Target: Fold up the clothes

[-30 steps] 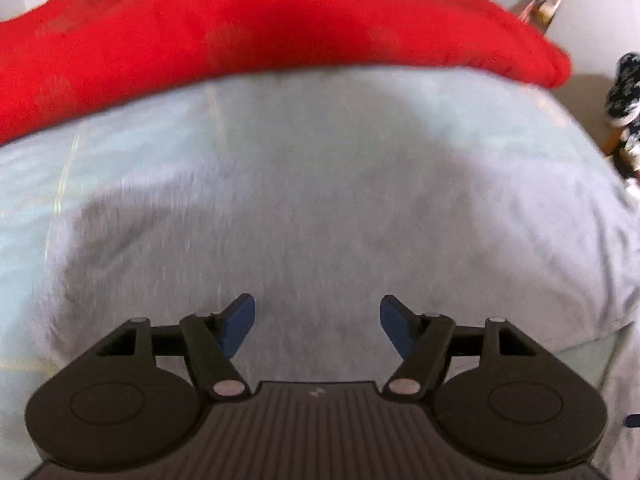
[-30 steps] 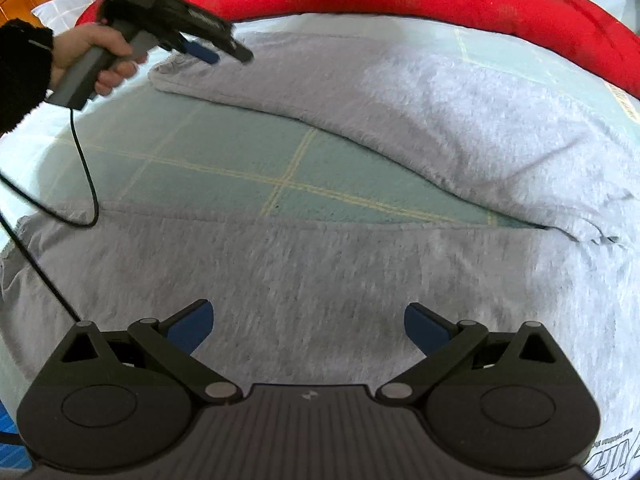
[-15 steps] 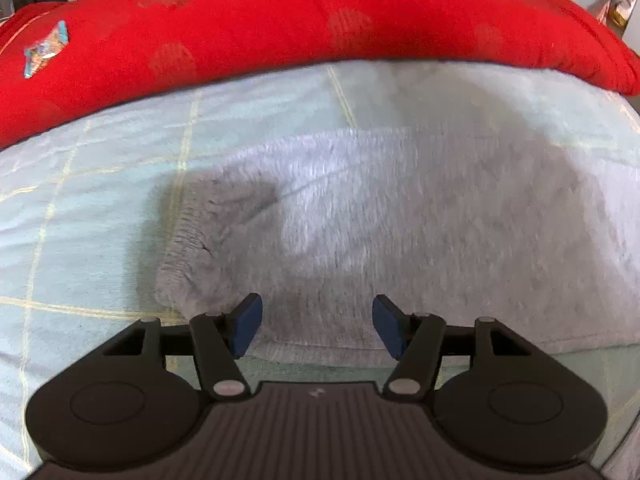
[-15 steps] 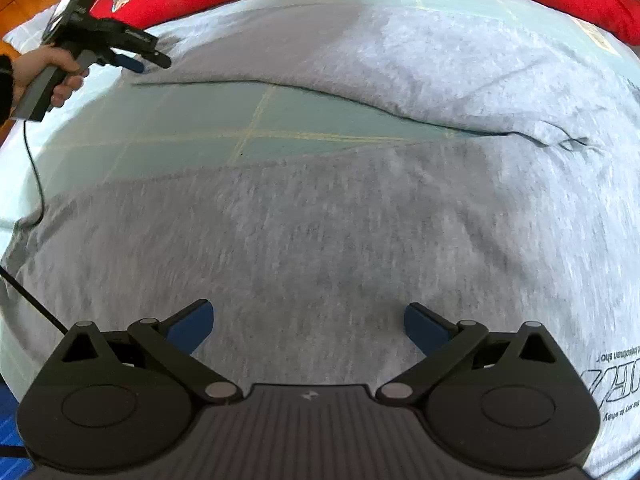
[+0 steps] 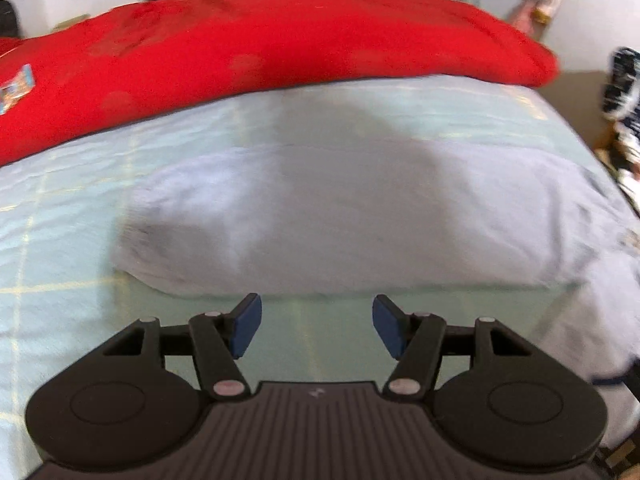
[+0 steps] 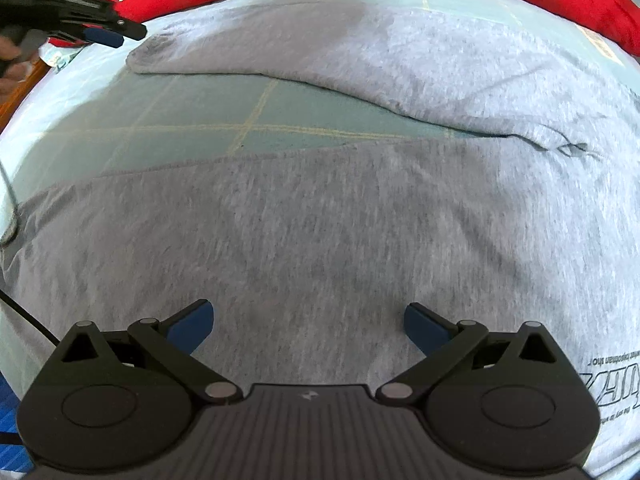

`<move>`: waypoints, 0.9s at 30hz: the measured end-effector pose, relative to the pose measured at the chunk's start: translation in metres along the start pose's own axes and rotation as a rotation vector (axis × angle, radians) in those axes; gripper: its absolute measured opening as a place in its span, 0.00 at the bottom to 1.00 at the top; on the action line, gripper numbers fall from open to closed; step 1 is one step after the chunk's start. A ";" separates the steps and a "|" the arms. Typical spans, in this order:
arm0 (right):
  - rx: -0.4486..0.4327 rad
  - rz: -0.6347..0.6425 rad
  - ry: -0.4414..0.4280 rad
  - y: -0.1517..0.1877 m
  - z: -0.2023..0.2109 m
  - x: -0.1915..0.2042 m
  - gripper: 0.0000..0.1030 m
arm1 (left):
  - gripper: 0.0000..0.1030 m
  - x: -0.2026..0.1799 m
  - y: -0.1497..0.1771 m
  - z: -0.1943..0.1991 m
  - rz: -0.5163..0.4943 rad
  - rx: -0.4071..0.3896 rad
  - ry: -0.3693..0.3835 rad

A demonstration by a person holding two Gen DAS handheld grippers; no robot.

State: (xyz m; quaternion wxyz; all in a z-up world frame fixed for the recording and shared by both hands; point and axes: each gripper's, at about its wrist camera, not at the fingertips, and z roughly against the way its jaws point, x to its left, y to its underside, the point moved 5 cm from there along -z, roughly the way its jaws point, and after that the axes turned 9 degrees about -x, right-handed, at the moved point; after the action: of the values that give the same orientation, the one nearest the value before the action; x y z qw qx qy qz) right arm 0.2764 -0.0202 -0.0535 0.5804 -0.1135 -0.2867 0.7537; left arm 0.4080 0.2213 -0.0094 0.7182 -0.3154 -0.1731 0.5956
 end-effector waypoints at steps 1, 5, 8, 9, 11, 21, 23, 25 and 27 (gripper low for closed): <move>-0.015 0.000 0.002 -0.001 0.005 -0.001 1.00 | 0.61 -0.013 0.006 0.009 -0.020 0.003 0.033; -0.112 -0.007 0.063 -0.001 0.037 -0.015 1.00 | 0.65 -0.061 0.044 0.041 -0.078 0.016 0.141; -0.176 -0.023 0.169 0.005 0.049 -0.043 1.00 | 0.65 -0.089 0.087 0.043 -0.078 0.049 0.196; -0.186 -0.035 0.196 0.007 0.048 -0.053 1.00 | 0.65 -0.096 0.102 0.040 -0.077 0.071 0.205; -0.173 -0.068 0.226 0.016 0.038 -0.071 1.00 | 0.65 -0.106 0.129 0.031 -0.087 0.116 0.202; -0.039 -0.137 0.231 0.065 0.044 -0.070 1.00 | 0.65 -0.084 0.178 0.031 -0.003 0.220 0.052; -0.084 -0.143 0.222 0.051 0.053 -0.071 1.00 | 0.66 -0.081 0.173 0.030 0.015 0.206 0.048; -0.174 -0.126 0.254 0.030 0.057 -0.079 1.00 | 0.65 -0.080 0.179 0.023 0.015 0.223 0.020; -0.242 -0.113 0.274 0.006 0.049 -0.092 1.00 | 0.66 -0.080 0.185 0.021 0.030 0.231 0.006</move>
State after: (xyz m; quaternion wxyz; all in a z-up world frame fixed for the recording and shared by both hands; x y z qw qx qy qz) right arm 0.2746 -0.1225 -0.0315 0.6375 -0.2679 -0.2994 0.6574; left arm 0.2389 0.1657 -0.1057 0.7413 -0.2349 -0.0962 0.6213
